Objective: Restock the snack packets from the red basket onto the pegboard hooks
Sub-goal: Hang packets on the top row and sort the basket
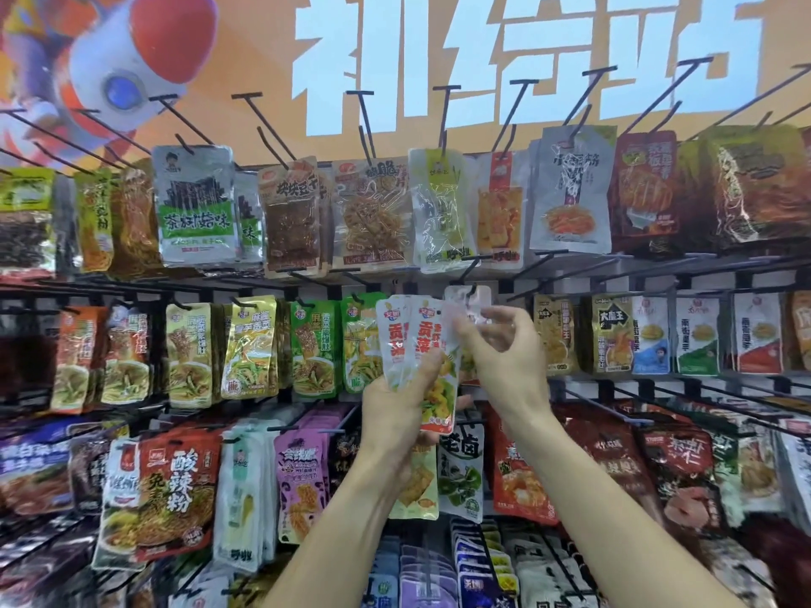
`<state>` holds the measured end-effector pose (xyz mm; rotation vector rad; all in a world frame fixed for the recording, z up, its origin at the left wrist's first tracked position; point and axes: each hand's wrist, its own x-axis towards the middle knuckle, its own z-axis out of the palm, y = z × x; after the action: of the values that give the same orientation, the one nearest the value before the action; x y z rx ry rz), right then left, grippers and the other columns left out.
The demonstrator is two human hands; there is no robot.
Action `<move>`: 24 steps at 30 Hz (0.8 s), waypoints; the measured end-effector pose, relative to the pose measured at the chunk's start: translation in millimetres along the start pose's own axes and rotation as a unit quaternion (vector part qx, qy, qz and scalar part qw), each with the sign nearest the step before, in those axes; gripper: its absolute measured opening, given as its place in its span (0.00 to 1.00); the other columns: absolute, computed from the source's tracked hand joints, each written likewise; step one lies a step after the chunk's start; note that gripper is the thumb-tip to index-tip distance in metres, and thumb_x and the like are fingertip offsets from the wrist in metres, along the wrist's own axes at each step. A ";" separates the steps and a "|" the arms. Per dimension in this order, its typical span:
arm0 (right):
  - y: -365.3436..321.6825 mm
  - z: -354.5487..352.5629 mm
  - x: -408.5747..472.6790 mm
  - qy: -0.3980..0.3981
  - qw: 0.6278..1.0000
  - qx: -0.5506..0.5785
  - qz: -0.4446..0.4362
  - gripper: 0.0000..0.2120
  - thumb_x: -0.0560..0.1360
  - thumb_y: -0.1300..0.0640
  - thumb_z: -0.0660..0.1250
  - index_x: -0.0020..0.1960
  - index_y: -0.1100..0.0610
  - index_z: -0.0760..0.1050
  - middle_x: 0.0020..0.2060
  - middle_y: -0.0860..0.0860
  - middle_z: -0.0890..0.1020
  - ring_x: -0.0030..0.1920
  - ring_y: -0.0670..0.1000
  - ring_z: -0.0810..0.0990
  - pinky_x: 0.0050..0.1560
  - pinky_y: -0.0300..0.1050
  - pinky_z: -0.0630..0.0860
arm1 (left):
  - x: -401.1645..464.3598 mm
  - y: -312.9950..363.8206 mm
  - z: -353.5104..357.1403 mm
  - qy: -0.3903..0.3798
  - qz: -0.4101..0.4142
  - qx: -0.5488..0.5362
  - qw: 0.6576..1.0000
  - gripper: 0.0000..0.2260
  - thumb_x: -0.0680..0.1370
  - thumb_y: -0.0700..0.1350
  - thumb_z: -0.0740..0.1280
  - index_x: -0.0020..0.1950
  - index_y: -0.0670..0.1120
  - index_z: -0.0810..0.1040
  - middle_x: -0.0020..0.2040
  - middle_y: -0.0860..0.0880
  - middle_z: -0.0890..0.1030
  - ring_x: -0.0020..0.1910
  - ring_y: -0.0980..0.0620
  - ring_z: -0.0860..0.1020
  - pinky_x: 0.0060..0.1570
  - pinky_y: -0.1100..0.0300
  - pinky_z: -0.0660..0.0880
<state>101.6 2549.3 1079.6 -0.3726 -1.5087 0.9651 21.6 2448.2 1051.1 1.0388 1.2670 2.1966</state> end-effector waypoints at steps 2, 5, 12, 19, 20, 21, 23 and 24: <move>2.5 2.3 -6.9 -0.023 0.996 0.071 0.040 0.22 0.74 0.53 0.79 0.61 0.53 0.71 0.51 0.49 0.84 0.49 0.44 0.85 0.36 0.39 0.81 | -0.4 -2.5 6.5 0.014 -0.007 0.014 1.000 0.14 0.75 0.55 0.78 0.54 0.47 0.87 0.43 0.48 0.88 0.36 0.48 0.86 0.26 0.59 0.74; 0.2 0.3 7.5 0.026 0.996 0.085 0.025 0.22 0.74 0.59 0.79 0.60 0.52 0.69 0.51 0.53 0.84 0.49 0.51 0.86 0.38 0.42 0.82 | -1.1 -3.9 13.6 0.023 -0.015 0.023 0.999 0.11 0.77 0.57 0.75 0.49 0.50 0.87 0.39 0.56 0.84 0.35 0.56 0.80 0.28 0.58 0.77; -1.9 -6.1 47.6 0.010 1.000 -0.018 -0.022 0.14 0.77 0.57 0.74 0.53 0.41 0.74 0.53 0.49 0.83 0.55 0.56 0.84 0.52 0.57 0.83 | -2.5 1.8 10.0 0.045 -0.032 -0.012 0.998 0.16 0.87 0.56 0.61 0.53 0.48 0.84 0.46 0.48 0.89 0.44 0.40 0.88 0.22 0.60 0.77; -10.8 -3.3 52.9 -0.018 0.999 -0.030 -0.032 0.16 0.77 0.58 0.74 0.62 0.47 0.79 0.57 0.45 0.83 0.61 0.52 0.81 0.62 0.61 0.80 | 0.6 2.8 3.6 0.041 -0.034 -0.024 0.998 0.20 0.87 0.55 0.60 0.54 0.44 0.86 0.49 0.41 0.88 0.45 0.37 0.88 0.20 0.61 0.76; -11.8 -2.8 52.8 -0.022 0.999 -0.037 -0.033 0.17 0.77 0.59 0.74 0.64 0.48 0.79 0.58 0.44 0.82 0.62 0.51 0.80 0.64 0.59 0.80 | 0.8 3.0 3.6 0.038 -0.034 -0.028 0.998 0.20 0.87 0.55 0.60 0.54 0.43 0.86 0.49 0.40 0.88 0.45 0.37 0.88 0.19 0.61 0.76; -12.1 -2.2 53.6 -0.023 0.998 -0.046 -0.039 0.17 0.78 0.59 0.74 0.65 0.49 0.79 0.58 0.44 0.81 0.63 0.50 0.79 0.65 0.57 0.79 | 1.0 3.2 3.5 0.036 -0.033 -0.033 0.998 0.20 0.87 0.54 0.60 0.54 0.42 0.86 0.50 0.39 0.88 0.45 0.36 0.88 0.19 0.61 0.75; -13.8 -1.9 56.3 -0.017 0.997 -0.058 -0.046 0.18 0.78 0.60 0.74 0.66 0.51 0.79 0.58 0.44 0.80 0.59 0.45 0.79 0.61 0.47 0.79 | 0.8 4.3 2.8 0.034 -0.034 -0.047 0.998 0.20 0.87 0.53 0.60 0.57 0.40 0.85 0.52 0.38 0.87 0.46 0.35 0.88 0.17 0.60 0.74; -14.5 -1.7 57.7 -0.013 0.997 -0.058 -0.044 0.18 0.78 0.59 0.74 0.66 0.50 0.79 0.57 0.45 0.80 0.52 0.42 0.80 0.54 0.41 0.79 | 0.8 4.8 2.5 0.034 -0.035 -0.052 0.997 0.20 0.86 0.53 0.60 0.59 0.40 0.83 0.54 0.39 0.87 0.46 0.35 0.88 0.17 0.60 0.73</move>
<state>95.8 2582.8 1128.5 -0.3737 -1.5958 0.8189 23.2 2447.6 1056.4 0.8743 1.1844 2.2362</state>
